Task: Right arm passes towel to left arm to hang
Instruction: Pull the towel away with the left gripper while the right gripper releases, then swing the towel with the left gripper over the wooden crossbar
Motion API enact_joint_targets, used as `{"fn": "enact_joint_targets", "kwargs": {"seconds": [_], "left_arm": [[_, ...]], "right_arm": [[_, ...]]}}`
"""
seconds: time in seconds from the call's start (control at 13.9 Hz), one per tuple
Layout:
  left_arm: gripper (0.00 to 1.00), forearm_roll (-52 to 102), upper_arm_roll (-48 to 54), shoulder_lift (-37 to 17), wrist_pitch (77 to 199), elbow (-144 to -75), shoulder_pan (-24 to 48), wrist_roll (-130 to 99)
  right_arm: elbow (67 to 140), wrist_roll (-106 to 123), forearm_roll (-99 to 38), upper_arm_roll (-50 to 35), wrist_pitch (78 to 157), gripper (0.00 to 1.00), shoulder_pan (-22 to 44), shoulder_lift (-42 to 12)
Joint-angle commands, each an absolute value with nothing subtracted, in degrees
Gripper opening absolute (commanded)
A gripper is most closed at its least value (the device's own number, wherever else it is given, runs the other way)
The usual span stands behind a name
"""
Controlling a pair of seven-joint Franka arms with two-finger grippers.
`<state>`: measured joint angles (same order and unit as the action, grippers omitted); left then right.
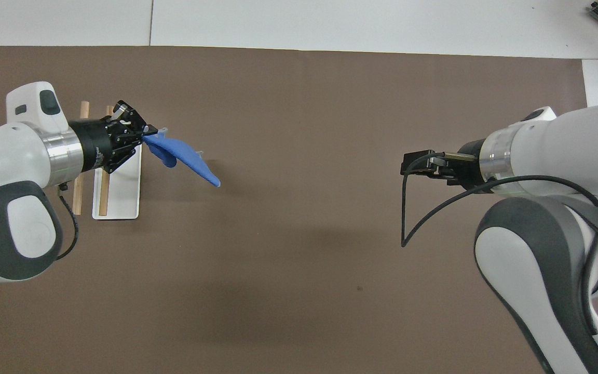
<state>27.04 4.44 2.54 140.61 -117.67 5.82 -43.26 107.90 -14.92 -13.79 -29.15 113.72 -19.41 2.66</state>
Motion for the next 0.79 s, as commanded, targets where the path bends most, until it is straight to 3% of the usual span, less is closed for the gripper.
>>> {"fn": "enact_joint_targets", "kwargs": {"seconds": [0.0,0.22,0.58,0.72], "left_arm": [[0.0,27.2,5.1,2.9,136.9,-117.1,-1.1,-37.1],[0.0,23.0,5.1,2.9,136.4,-116.9,-5.9,-35.9],[0.0,18.3,4.9,2.5,131.8,-108.6,-11.8,-35.9],[0.0,14.9,5.1,2.5,132.2,-109.1,-11.3,-35.7]], "right_arm": [[108.3,-12.4,-10.8,-27.0,112.7,1.0,-20.3,4.1],[107.8,-13.4,-1.4,-26.9,113.5,1.0,-20.2,4.0],[106.0,-13.0,2.0,-24.5,113.2,1.0,-20.9,3.2],[105.8,-13.0,2.4,-24.5,112.9,1.0,-20.7,3.2]]}}
